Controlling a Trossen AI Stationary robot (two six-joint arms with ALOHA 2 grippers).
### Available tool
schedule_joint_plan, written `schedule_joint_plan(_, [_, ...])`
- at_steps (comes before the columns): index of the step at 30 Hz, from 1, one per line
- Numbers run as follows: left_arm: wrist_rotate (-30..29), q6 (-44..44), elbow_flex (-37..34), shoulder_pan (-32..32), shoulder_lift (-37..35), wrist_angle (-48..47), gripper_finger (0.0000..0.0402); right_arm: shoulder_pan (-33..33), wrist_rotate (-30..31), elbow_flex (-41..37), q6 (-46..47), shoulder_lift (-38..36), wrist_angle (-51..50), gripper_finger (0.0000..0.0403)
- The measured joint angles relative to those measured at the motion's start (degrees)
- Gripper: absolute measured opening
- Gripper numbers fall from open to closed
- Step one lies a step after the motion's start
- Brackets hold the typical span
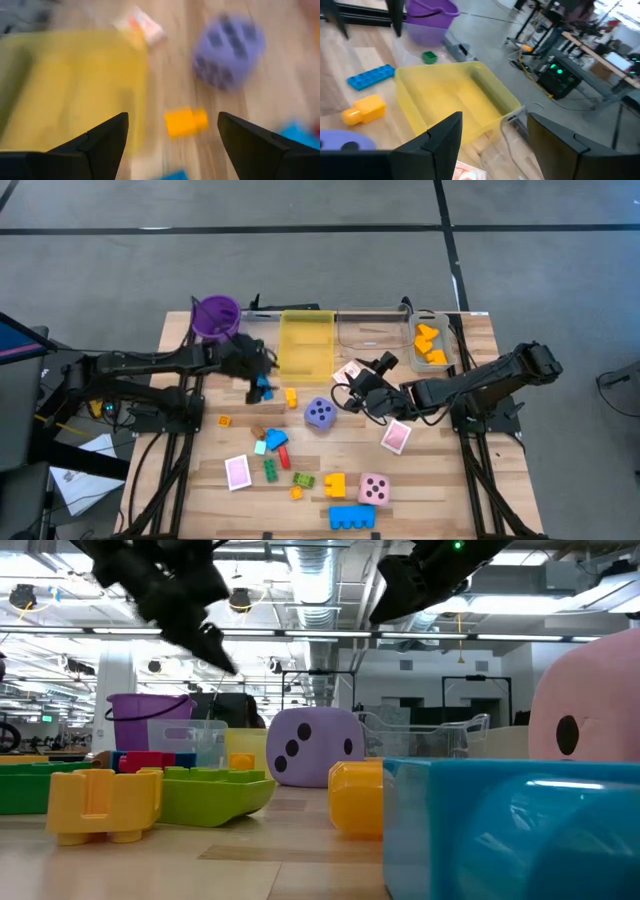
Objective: Pick & Place Toys
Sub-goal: Put the small blue game piece into the white bin
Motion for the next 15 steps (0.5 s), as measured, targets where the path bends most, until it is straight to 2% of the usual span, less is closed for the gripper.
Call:
schedule_joint_plan(4, [-3.7,9.0,-4.8,-4.2,0.6,-3.6,0.0300,-0.1,-0.2,0.0,-0.1,0.0,0.1,0.0217])
schedule_joint_plan(6, [-6.8,13.5,-6.5,-6.2,0.6,-6.8,0.0300,-0.4,-0.2,0.0,-0.1,0.0,0.4,0.0217])
schedule_joint_plan(10, [-13.7,22.5,-7.7,-8.9,0.6,-7.4,0.0300,-1.2,-0.2,0.0,-0.1,0.0,0.7,0.0217])
schedule_joint_plan(15, [-14.9,29.2,-7.6,-9.4,1.3,-4.4,0.0300,-2.3,-2.1,0.0,0.0,0.0,1.3,0.0217])
